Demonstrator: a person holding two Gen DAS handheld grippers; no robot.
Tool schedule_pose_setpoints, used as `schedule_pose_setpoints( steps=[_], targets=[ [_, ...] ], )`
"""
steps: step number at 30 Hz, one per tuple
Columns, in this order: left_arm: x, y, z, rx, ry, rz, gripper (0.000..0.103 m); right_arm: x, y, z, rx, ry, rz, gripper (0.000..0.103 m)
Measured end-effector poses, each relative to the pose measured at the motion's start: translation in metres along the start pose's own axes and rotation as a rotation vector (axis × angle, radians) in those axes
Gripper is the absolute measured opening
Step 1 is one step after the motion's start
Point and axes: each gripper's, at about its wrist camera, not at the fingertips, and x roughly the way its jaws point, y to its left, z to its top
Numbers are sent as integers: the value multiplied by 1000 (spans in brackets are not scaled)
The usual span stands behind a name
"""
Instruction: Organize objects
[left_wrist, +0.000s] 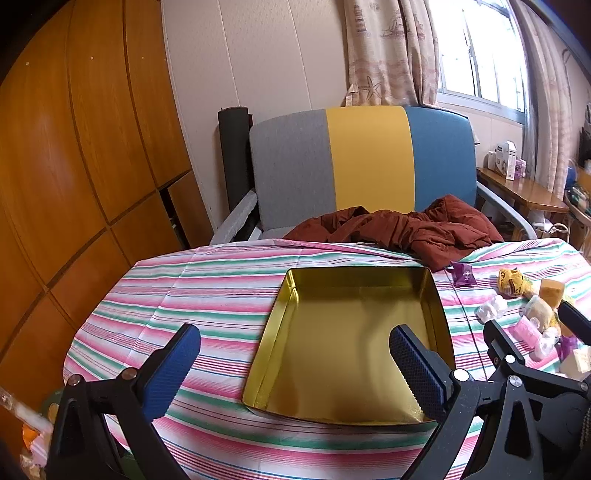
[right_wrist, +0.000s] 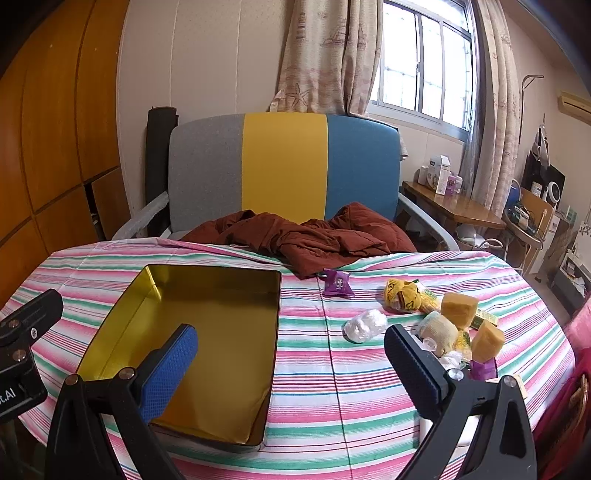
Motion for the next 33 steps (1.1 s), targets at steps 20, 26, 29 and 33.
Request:
schedule_pose_setpoints(
  steps=[20, 26, 29, 33],
  targets=[
    [-4, -16, -1, 0, 10, -24, 103, -6, -23, -2, 24, 2, -32, 103],
    [-2, -23, -2, -24, 30, -18, 103, -5, -31, -6, 23, 15, -47, 103],
    [-1, -32, -3, -11, 40, -28, 103, -7, -39, -6, 39, 11, -49, 103],
    [-6, -44, -2, 23, 30, -35, 103, -8, -46, -6, 46, 10, -60, 103]
  ],
)
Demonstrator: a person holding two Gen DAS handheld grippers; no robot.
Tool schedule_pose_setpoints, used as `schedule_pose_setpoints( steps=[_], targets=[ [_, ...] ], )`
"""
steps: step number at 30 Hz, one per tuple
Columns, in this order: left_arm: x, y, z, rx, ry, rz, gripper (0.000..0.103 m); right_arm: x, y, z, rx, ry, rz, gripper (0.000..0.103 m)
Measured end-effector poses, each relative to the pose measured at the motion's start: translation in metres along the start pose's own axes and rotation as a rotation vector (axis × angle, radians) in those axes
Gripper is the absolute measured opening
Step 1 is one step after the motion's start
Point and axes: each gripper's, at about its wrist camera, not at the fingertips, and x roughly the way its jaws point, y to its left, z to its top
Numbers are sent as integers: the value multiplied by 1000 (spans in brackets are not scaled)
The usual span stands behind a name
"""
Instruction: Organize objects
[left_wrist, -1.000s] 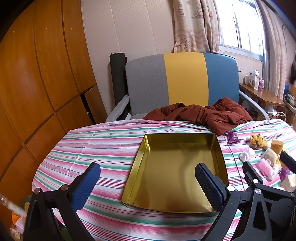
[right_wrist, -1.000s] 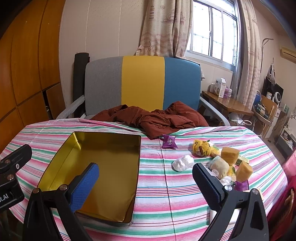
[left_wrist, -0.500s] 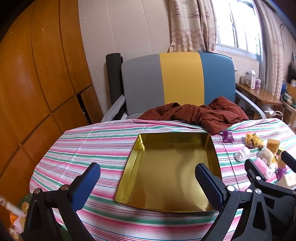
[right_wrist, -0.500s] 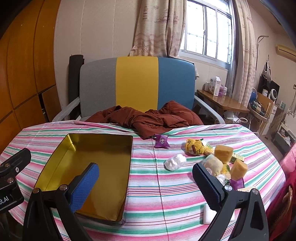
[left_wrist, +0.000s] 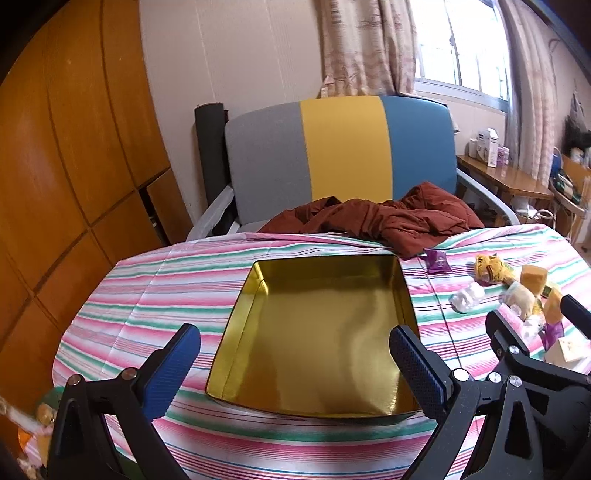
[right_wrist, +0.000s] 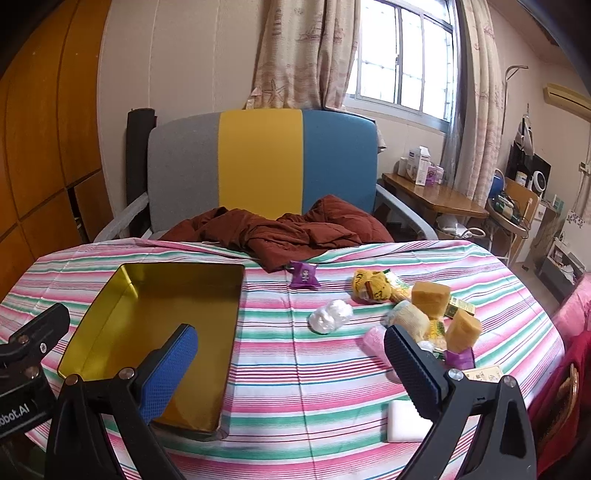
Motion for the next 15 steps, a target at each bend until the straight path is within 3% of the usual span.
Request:
schedule_pose_setpoints(
  steps=[15],
  targets=[
    [-4, -25, 0, 34, -6, -37, 103, 1, -31, -6, 26, 23, -30, 103]
  ],
)
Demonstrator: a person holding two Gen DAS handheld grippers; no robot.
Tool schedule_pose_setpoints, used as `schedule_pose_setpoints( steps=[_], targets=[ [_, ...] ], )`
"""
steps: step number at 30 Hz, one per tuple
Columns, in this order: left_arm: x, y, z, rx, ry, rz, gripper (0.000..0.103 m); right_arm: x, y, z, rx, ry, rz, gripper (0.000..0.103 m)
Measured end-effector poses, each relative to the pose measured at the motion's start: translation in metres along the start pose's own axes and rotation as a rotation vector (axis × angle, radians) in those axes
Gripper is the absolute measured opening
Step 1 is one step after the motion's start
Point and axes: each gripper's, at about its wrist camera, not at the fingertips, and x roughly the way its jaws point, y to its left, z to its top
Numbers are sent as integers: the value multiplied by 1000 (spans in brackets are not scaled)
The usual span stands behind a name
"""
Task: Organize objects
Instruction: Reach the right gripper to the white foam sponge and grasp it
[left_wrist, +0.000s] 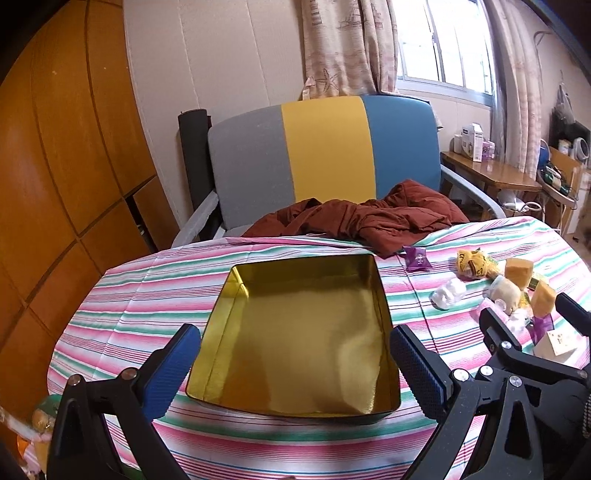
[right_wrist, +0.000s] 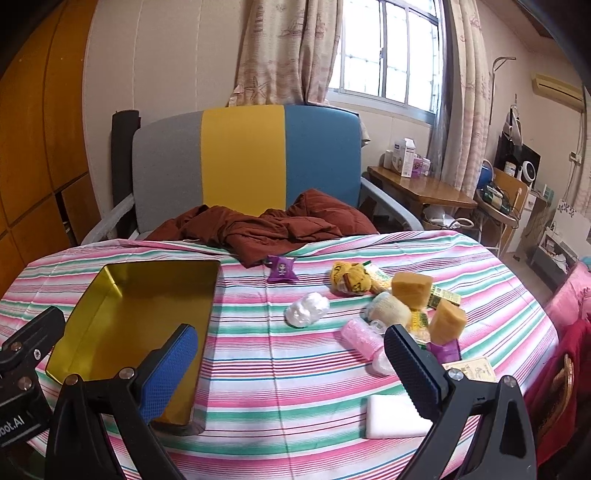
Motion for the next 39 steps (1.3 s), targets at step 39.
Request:
schedule_pose_setpoints(
  steps=[39],
  targets=[
    [37, -181, -21, 338, 129, -223, 103, 57, -230, -86, -233, 257, 67, 101]
  ],
)
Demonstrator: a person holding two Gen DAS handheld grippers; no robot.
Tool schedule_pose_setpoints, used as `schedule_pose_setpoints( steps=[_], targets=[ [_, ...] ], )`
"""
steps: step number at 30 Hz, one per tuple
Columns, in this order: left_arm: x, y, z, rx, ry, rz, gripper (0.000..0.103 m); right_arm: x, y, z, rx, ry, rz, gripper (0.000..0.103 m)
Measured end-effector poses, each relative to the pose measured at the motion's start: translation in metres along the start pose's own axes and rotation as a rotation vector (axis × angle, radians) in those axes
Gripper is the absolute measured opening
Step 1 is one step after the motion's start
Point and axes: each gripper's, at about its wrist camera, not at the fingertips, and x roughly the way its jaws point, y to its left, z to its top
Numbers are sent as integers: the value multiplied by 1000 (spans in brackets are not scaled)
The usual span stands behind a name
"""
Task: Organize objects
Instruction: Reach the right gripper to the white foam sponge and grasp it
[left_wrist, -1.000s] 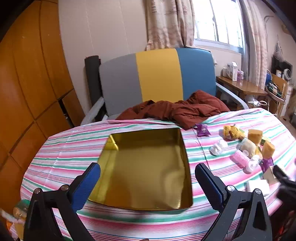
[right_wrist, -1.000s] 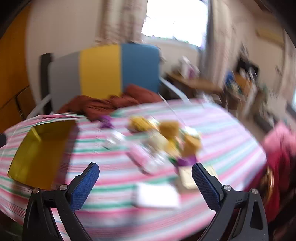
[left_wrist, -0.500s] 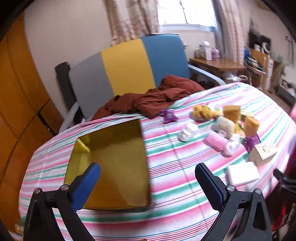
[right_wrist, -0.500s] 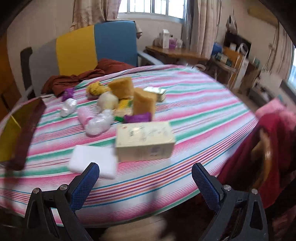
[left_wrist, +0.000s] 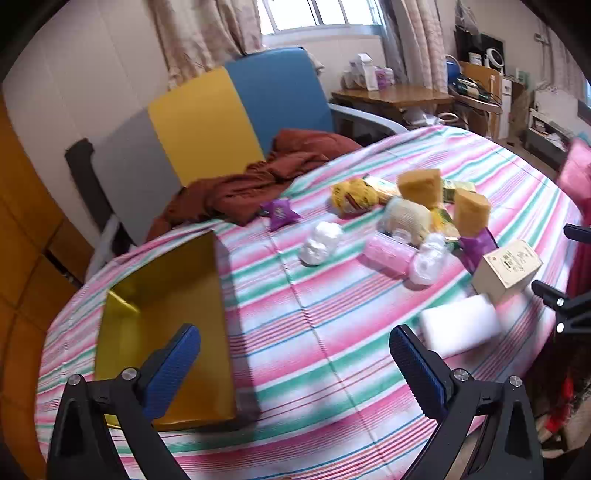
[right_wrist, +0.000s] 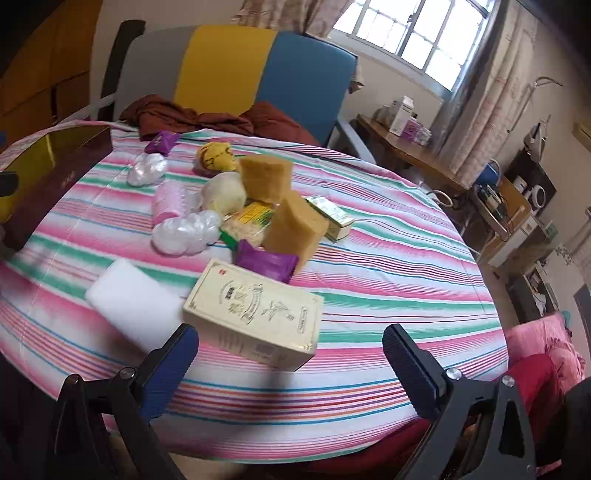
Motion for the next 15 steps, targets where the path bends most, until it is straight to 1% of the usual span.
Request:
schedule_pose_setpoints(
  steps=[1, 2, 3, 4, 7, 10, 12, 13, 15],
  targets=[
    [4, -1, 1, 1, 10, -4, 103, -1, 4, -3, 35, 11, 81, 101],
    [6, -2, 1, -2, 16, 1, 103, 0, 7, -4, 55, 13, 110, 101],
    [9, -3, 2, -5, 19, 5, 103, 3, 16, -6, 55, 12, 117, 101],
    [11, -2, 2, -8, 25, 7, 103, 7, 30, -8, 11, 14, 132, 101],
    [18, 1, 2, -13, 47, 14, 103, 19, 65, -9, -154, 26, 131, 101],
    [18, 4, -1, -5, 45, 38, 103, 22, 91, -3, -327, 26, 206, 98],
    [18, 8, -3, -3, 41, 60, 103, 24, 100, 5, -407, 23, 253, 98],
    [19, 11, -3, -10, 44, 58, 103, 27, 102, 11, -441, 21, 254, 98],
    [20, 15, -4, -28, 55, 52, 103, 36, 103, 22, -488, 50, 292, 98]
  ],
)
